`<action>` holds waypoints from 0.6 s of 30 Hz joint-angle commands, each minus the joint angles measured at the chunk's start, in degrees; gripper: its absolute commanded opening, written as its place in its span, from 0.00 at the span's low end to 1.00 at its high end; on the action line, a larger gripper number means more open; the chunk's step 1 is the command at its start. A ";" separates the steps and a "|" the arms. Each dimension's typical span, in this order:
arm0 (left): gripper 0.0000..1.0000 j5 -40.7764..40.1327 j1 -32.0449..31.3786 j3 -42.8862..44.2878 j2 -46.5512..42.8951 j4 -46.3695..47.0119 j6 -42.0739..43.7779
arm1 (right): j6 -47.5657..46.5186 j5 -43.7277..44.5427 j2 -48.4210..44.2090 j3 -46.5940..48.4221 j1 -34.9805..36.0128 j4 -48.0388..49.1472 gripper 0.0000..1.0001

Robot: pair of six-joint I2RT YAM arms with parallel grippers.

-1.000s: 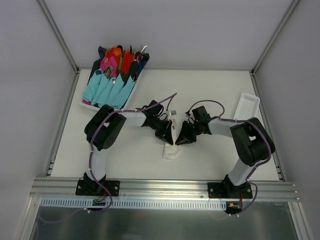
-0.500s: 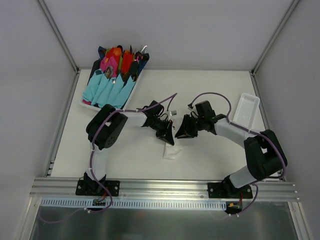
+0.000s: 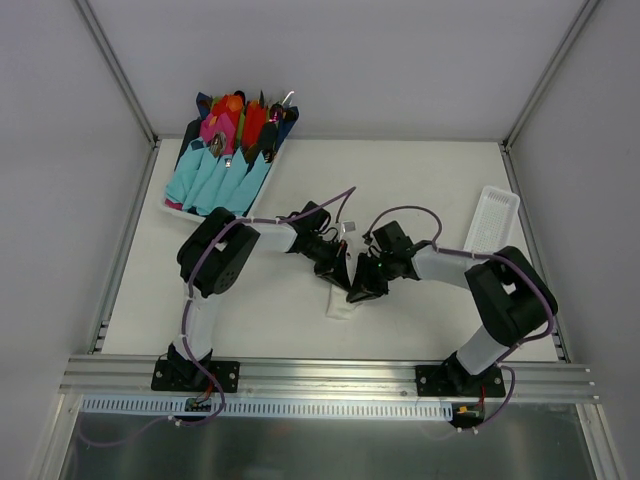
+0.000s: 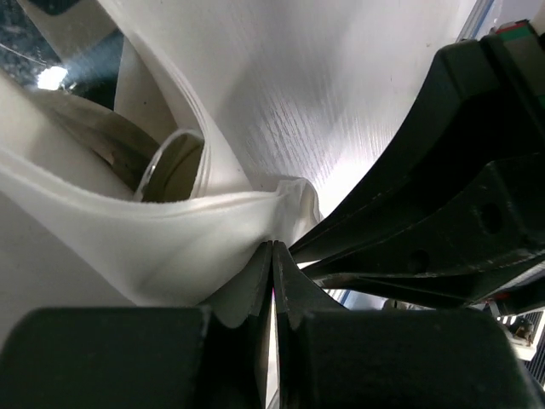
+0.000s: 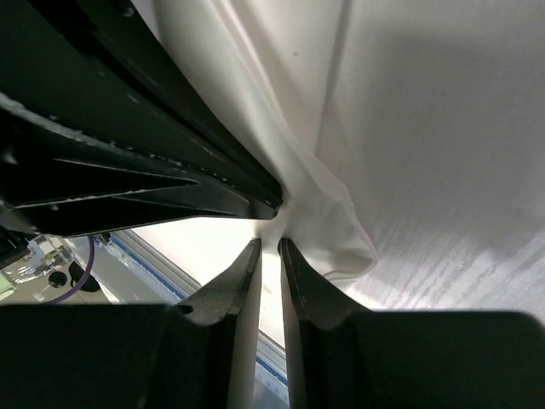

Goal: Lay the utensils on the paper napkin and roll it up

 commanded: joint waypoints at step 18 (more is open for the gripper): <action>0.00 -9.70 1.29 1.47 6.10 -5.70 1.49 | -4.43 5.11 -13.61 -2.20 1.08 -6.84 0.24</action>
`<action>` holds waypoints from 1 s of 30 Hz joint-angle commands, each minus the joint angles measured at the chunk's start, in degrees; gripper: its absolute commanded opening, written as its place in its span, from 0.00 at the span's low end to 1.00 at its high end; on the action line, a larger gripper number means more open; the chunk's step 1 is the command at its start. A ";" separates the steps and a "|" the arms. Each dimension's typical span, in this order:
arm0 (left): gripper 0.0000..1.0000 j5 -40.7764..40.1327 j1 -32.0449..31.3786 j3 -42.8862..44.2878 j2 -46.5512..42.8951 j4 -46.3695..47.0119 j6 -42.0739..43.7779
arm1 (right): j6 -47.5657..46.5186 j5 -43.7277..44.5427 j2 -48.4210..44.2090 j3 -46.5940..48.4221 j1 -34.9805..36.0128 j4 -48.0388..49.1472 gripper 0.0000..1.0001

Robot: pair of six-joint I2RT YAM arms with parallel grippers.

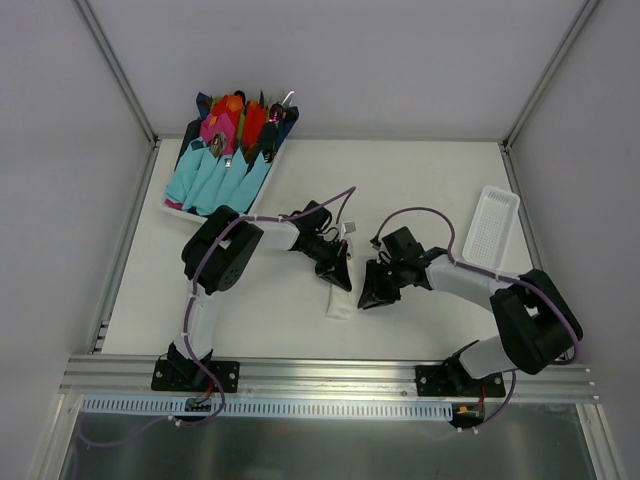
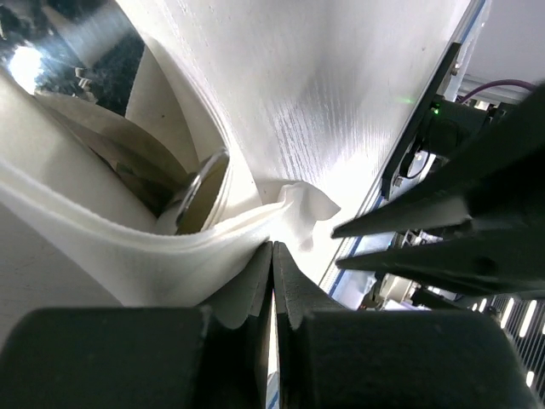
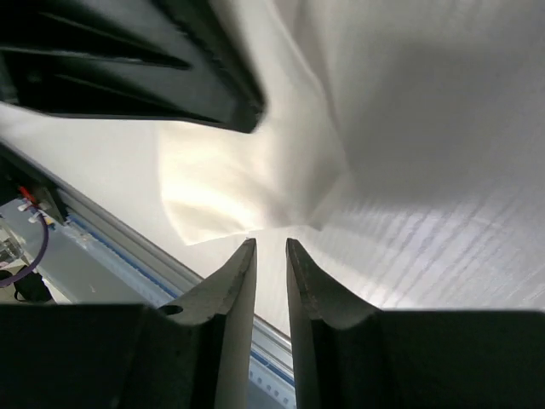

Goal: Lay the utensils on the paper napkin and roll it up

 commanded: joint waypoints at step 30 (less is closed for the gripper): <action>0.00 -10.60 2.76 -1.66 4.70 -3.54 3.55 | 11.06 -4.40 5.47 -5.14 11.11 14.15 0.19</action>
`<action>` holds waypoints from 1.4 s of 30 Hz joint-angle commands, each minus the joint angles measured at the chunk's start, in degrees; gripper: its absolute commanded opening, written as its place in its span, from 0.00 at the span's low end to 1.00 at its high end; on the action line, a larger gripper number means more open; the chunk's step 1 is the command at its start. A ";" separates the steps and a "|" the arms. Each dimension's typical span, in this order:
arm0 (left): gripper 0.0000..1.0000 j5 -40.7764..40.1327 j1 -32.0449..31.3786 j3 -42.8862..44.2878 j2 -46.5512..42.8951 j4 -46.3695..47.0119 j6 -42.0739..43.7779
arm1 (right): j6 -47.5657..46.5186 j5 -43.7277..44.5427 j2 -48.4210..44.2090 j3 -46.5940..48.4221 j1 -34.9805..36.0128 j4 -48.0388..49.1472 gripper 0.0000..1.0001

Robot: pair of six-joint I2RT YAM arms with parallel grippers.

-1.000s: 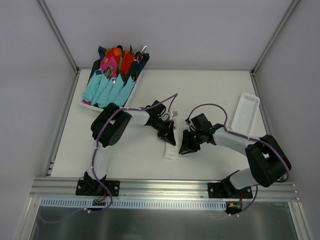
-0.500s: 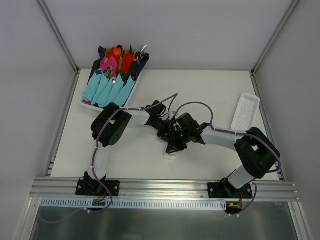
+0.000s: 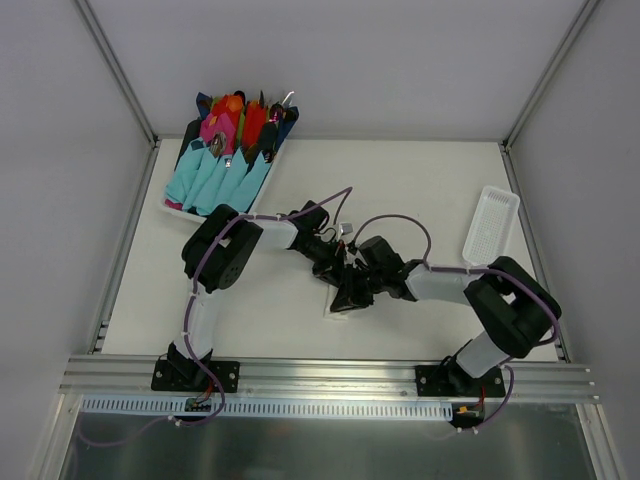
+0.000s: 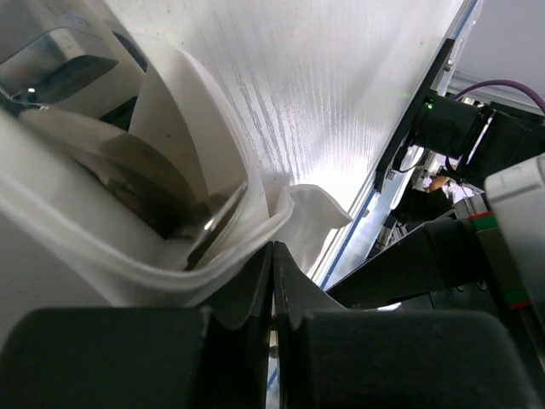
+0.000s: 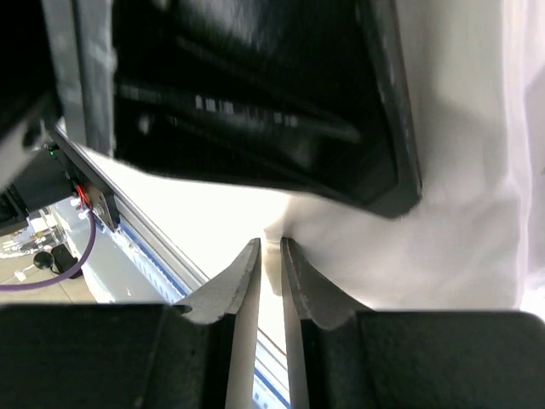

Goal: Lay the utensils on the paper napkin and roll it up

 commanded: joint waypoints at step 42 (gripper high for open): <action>0.00 -10.41 4.10 6.12 4.04 -1.59 1.00 | 0.18 6.04 4.95 -4.30 -4.64 -5.54 0.16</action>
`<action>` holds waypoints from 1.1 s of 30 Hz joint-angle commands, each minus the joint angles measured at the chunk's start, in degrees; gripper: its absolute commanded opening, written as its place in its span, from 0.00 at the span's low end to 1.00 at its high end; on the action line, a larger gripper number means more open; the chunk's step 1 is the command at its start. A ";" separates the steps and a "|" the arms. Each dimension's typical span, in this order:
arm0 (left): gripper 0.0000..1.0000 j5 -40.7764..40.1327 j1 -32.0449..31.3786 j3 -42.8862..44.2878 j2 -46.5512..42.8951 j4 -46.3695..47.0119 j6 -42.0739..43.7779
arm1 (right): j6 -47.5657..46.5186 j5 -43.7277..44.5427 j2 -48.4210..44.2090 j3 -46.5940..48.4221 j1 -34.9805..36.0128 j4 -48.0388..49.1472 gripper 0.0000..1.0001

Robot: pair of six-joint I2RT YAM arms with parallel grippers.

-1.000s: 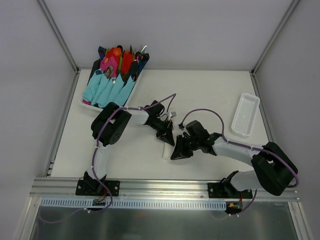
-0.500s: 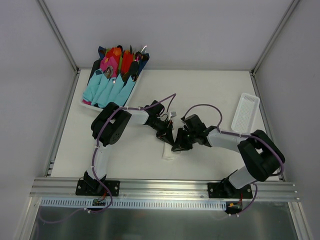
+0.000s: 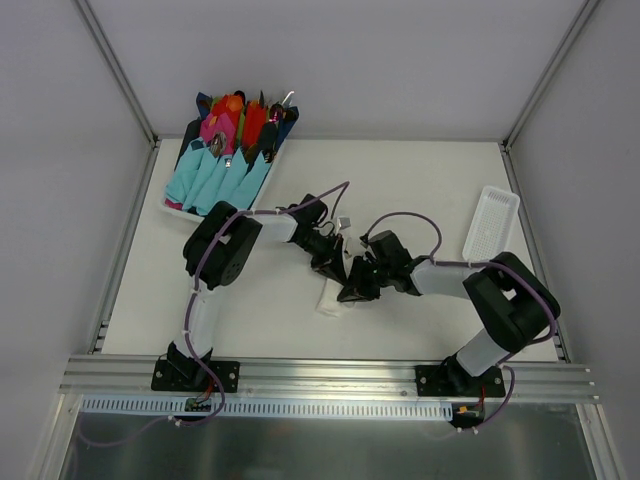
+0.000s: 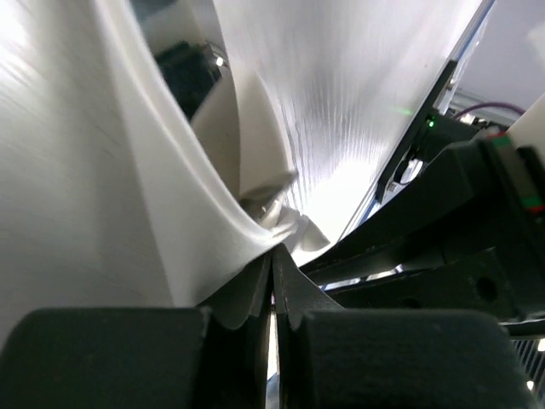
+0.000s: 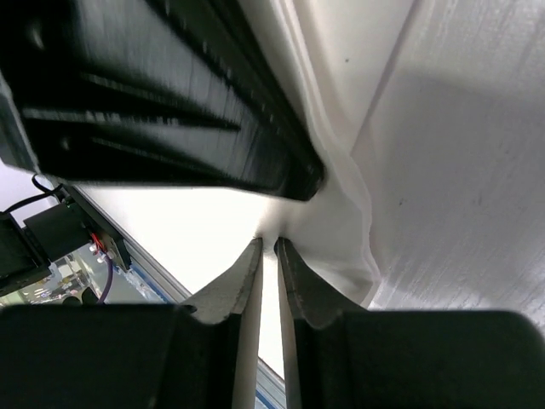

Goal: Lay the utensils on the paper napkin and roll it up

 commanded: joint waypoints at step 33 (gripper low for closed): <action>0.15 -1.63 1.83 -5.88 -13.18 -2.58 9.37 | -3.34 3.70 4.14 -3.49 0.30 -7.13 0.15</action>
